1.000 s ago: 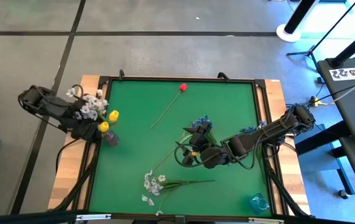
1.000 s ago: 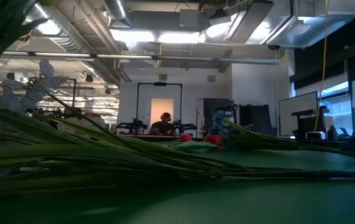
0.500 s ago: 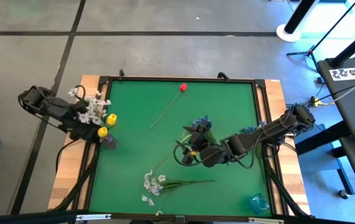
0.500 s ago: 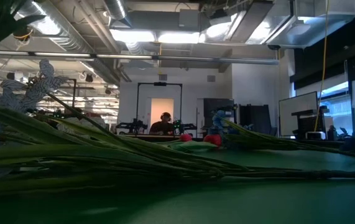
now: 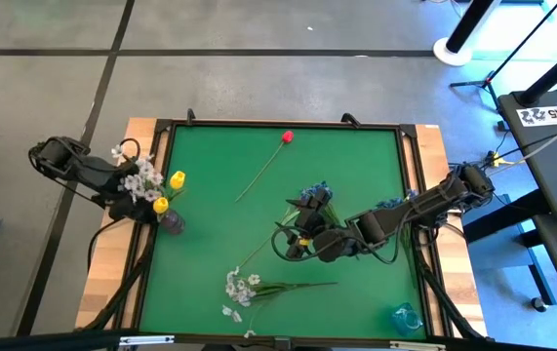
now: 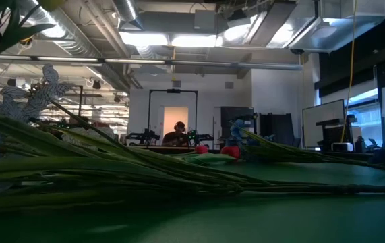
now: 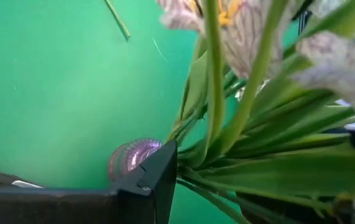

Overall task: Sort flowers into vase by color
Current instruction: Put the left white flower into the purple vase

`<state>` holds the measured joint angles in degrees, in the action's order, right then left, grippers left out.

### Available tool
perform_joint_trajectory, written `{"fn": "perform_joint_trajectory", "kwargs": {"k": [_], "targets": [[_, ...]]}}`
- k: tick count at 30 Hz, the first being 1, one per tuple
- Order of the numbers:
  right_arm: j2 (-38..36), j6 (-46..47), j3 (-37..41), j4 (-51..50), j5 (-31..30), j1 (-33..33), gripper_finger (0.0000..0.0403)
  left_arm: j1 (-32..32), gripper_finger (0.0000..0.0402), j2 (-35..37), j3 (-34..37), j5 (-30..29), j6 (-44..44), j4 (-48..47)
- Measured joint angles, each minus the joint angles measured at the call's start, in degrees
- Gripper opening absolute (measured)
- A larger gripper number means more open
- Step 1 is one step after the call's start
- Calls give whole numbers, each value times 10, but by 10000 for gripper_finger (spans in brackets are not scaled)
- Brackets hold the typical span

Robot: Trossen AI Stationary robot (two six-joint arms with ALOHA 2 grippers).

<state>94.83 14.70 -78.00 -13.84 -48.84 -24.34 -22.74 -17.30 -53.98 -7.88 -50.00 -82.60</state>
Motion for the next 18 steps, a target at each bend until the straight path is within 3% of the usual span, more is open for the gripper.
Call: {"fn": "perform_joint_trajectory", "kwargs": {"k": [18], "targets": [[0, -1, 0, -14, 6, 0, 294, 0, 140, 0, 45, -47, 5, 4]]}}
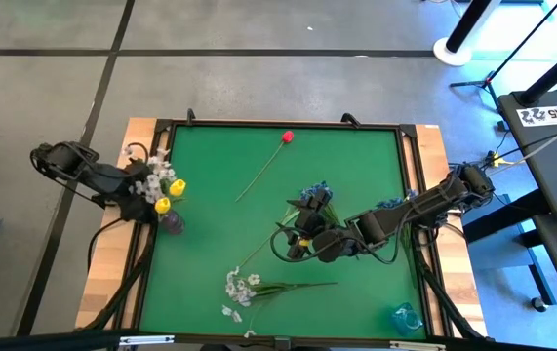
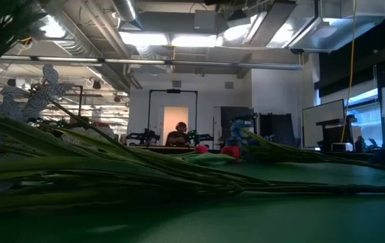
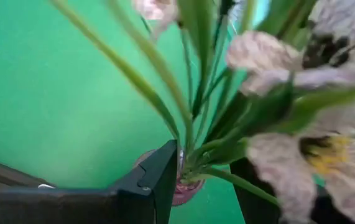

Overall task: Sort flowers into vase by color
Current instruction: Put the left white flower into the purple vase

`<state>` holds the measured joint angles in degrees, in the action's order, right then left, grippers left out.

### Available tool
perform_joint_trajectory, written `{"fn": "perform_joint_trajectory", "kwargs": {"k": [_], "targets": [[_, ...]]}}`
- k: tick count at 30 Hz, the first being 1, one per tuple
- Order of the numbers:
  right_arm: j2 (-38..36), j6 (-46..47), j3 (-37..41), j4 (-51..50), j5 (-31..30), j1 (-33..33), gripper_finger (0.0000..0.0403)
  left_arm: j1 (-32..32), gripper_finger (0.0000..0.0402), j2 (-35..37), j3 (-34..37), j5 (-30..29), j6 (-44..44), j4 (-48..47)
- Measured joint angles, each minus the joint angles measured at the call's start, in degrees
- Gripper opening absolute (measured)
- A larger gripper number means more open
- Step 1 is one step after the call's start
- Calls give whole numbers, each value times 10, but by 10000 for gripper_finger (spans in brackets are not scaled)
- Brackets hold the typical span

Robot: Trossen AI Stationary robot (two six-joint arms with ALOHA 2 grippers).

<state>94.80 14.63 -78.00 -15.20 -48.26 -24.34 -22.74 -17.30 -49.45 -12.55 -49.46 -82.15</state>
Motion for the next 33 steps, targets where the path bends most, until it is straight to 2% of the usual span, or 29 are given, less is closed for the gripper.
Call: {"fn": "perform_joint_trajectory", "kwargs": {"k": [5, 14, 21, 24, 29, 33], "targets": [[0, -4, 0, 0, 3, 0, 294, 0, 140, 0, 0, 48, 4, -1], [0, -5, 0, -4, -1, 0, 294, 0, 140, -34, 0, 55, 7, -19], [0, -5, 0, -5, -1, 0, 294, 0, 136, -84, -41, 58, 5, -78], [0, -5, 0, -5, -1, 0, 294, 0, 111, -96, -49, 67, 7, -77], [0, -4, 0, -5, -2, 0, 294, 0, 18, -114, -51, 125, -2, -78], [0, -4, 0, -11, -2, 0, 294, 0, 9, -128, -51, 156, -29, -78]]}}
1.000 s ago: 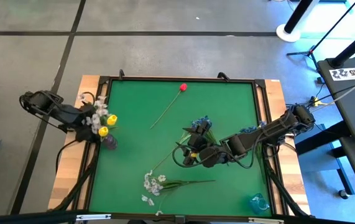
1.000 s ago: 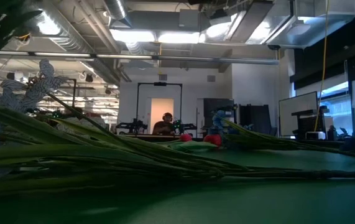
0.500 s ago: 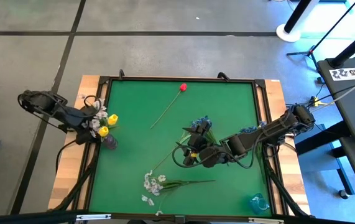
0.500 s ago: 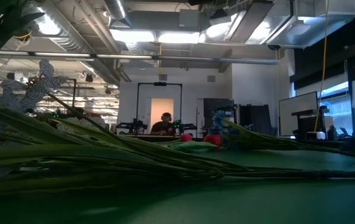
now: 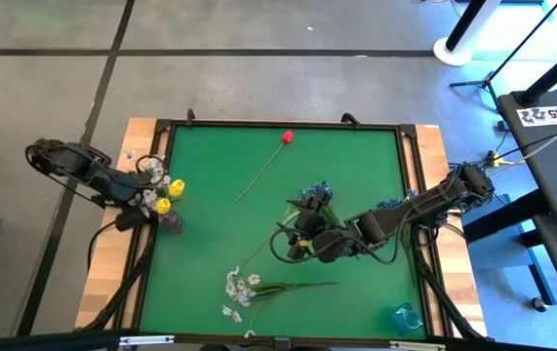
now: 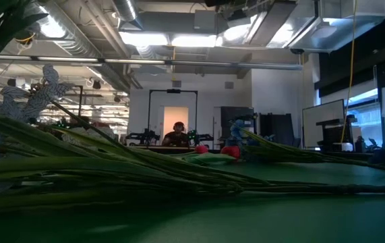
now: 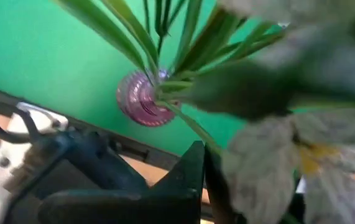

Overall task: Sort flowers into vase by color
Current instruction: Put the left white flower into the purple vase, then move the purple vase to the top left of the table

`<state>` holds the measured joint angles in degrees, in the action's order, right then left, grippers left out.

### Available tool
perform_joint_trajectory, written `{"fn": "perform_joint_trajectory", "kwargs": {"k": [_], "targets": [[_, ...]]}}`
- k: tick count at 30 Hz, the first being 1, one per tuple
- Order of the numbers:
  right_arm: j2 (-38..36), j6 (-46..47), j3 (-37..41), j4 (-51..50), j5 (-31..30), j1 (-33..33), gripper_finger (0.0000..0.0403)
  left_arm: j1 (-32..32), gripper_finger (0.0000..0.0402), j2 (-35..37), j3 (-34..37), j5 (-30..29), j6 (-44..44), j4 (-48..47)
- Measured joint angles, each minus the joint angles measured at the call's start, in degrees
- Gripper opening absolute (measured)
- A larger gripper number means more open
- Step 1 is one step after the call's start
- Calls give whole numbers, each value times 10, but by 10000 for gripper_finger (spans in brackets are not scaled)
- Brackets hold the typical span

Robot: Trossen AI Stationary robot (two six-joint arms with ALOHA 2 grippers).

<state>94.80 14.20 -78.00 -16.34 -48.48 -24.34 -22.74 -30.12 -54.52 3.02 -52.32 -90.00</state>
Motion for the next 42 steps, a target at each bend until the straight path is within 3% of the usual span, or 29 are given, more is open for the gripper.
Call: {"fn": "perform_joint_trajectory", "kwargs": {"k": [8, 18, 26, 30, 42], "targets": [[0, 0, 0, -2, 0, 0, 294, 0, 4, -1, -21, -20, -1, 0], [0, 4, 0, -3, -1, 0, 294, 0, 3, -1, -154, -42, 2, 2], [0, 7, 0, -7, 1, 0, 294, 0, 1, -1, -263, -11, -28, 1], [0, 13, 0, -23, 3, 0, 294, 5, 2, -1, -273, -17, -22, 24], [0, 50, 0, -45, 4, 0, 294, 72, 2, -1, -265, 167, 153, 258]]}}
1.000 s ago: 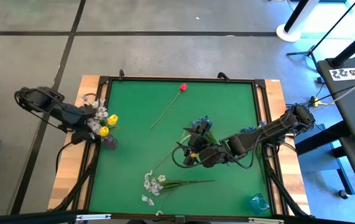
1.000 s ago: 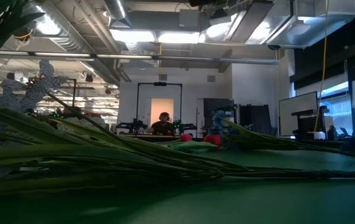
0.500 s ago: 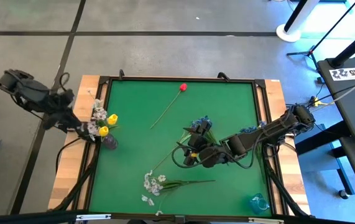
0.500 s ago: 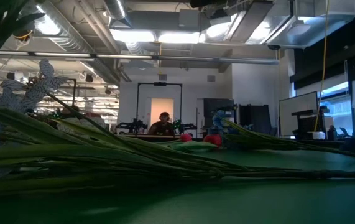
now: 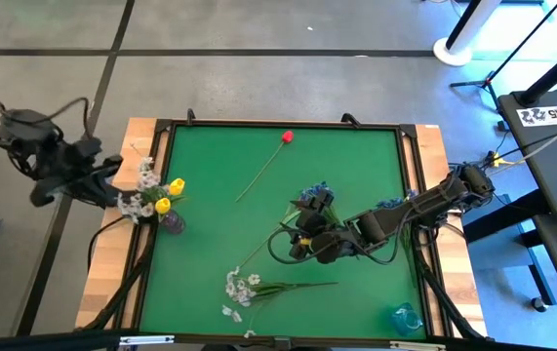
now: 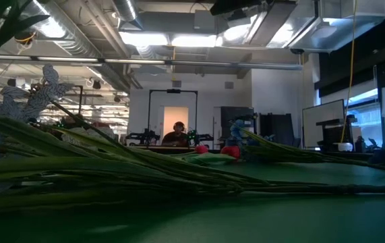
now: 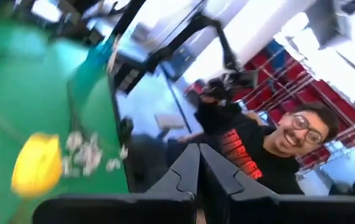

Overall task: Sort flowers into vase by color
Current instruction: Move the purple vase to the top left of the table

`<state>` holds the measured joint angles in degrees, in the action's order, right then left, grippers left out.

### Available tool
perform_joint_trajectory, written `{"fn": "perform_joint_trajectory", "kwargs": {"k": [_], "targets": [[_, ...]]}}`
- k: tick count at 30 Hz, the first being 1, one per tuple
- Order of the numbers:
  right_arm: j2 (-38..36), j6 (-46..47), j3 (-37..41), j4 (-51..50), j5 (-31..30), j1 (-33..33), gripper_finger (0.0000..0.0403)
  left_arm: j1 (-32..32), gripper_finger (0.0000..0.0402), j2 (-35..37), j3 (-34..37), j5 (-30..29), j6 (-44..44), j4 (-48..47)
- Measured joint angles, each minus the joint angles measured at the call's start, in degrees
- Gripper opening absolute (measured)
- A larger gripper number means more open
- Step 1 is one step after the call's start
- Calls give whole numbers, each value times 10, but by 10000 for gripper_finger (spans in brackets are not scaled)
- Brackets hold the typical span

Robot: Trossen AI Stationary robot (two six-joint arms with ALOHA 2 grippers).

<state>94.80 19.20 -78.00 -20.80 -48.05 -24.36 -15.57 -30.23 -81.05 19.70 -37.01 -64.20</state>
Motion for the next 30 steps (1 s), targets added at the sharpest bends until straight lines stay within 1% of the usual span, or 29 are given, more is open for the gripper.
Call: {"fn": "perform_joint_trajectory", "kwargs": {"k": [7, 9, 11, 15, 18, 23, 28, 30], "targets": [[0, 7, 0, -1, -1, 0, 294, 33, 2, -5, 40, 113, 101, 76], [0, 7, 0, -1, -5, 0, 294, 36, 2, -4, 49, 124, 125, 96], [0, 7, 0, -1, -7, 0, 294, 36, 2, -3, 61, 134, 138, 137], [0, 7, 0, -3, -18, 0, 294, 35, 2, -25, 102, 212, 161, 244], [0, 7, 0, -3, -24, 0, 294, 29, 2, -52, 115, 248, 185, 287], [0, 7, 0, -5, -24, 0, 294, -4, 2, -115, 117, 248, 238, 295], [0, 7, 0, -16, -24, 0, 294, -57, 2, -163, 117, 245, 254, 326], [0, 10, 0, -23, -24, 0, 294, -84, 2, -176, 117, 232, 254, 326]]}}
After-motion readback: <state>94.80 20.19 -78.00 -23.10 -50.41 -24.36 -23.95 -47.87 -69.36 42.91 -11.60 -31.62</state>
